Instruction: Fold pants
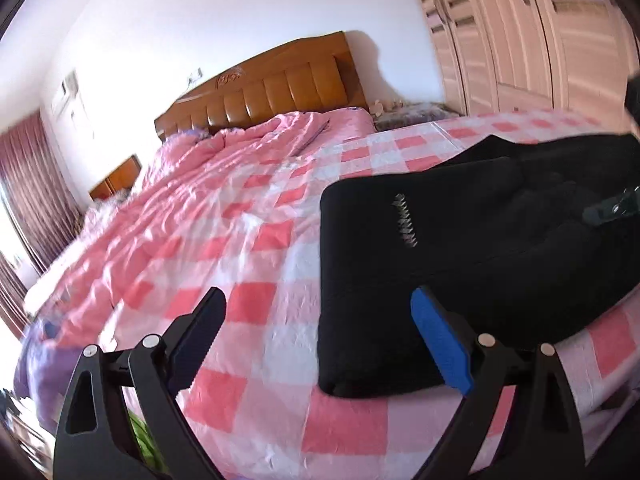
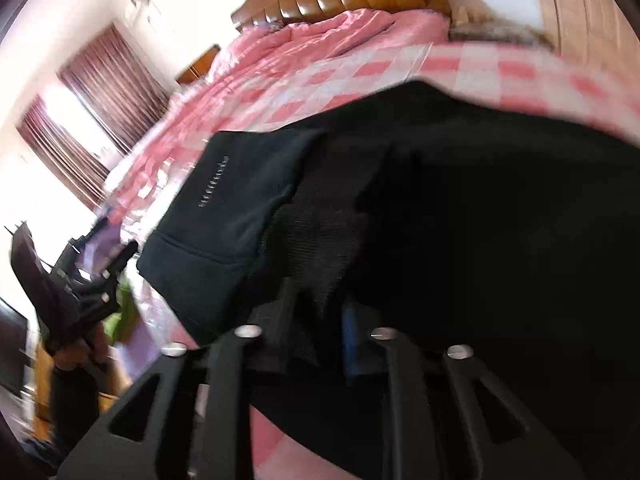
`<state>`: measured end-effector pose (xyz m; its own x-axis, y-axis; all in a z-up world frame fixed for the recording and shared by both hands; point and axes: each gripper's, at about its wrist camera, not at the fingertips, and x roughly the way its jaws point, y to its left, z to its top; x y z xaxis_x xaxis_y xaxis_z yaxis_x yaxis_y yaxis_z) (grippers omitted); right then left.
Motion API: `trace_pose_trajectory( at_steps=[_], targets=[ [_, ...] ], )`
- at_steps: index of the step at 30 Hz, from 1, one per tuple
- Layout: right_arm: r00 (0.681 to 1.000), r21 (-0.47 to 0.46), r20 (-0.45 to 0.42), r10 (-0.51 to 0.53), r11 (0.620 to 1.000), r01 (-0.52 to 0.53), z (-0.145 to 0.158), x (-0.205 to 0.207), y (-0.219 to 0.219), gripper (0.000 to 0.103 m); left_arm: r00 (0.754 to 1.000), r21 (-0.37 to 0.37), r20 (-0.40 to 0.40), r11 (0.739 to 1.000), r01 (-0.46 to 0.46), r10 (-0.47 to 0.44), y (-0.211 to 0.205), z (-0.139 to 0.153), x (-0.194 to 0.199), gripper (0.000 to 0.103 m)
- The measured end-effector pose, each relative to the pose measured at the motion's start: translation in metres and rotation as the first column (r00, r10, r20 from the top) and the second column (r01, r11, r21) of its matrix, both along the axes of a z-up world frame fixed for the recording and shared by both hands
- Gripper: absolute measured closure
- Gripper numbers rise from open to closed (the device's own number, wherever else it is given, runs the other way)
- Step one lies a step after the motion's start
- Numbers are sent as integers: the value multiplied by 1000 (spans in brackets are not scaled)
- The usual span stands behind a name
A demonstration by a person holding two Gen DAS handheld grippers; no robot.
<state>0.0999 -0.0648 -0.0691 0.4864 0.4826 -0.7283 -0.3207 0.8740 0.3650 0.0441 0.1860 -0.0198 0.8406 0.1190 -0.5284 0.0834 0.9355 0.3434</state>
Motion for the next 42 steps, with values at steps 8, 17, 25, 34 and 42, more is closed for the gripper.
trace_pose_trajectory(
  at_steps=[8,17,25,34,42],
  targets=[
    [958,-140,273,87,989,-50,37,-9,36,14,997,16,-80,1000,8,-6,-40,-7,36,4],
    [958,-194,181,223,963,-187,-10,-5,64,20,984,-144,-181,989,-33,6,-23,-38,49,1],
    [969,-195,227,99,979,-54,20,-8,25,19,988,-129,-131,990,60,-77,-59,-3,43,2],
    [981,-146,159,-112,980,135,2,-10,-51,19,967,-129,-214,985,115,-141,-131,-5,108,2],
    [986,-278,129,-107,950,140,-21,-3,-44,19,941,-198,-302,975,96,-154,-149,-34,131,2]
  ],
)
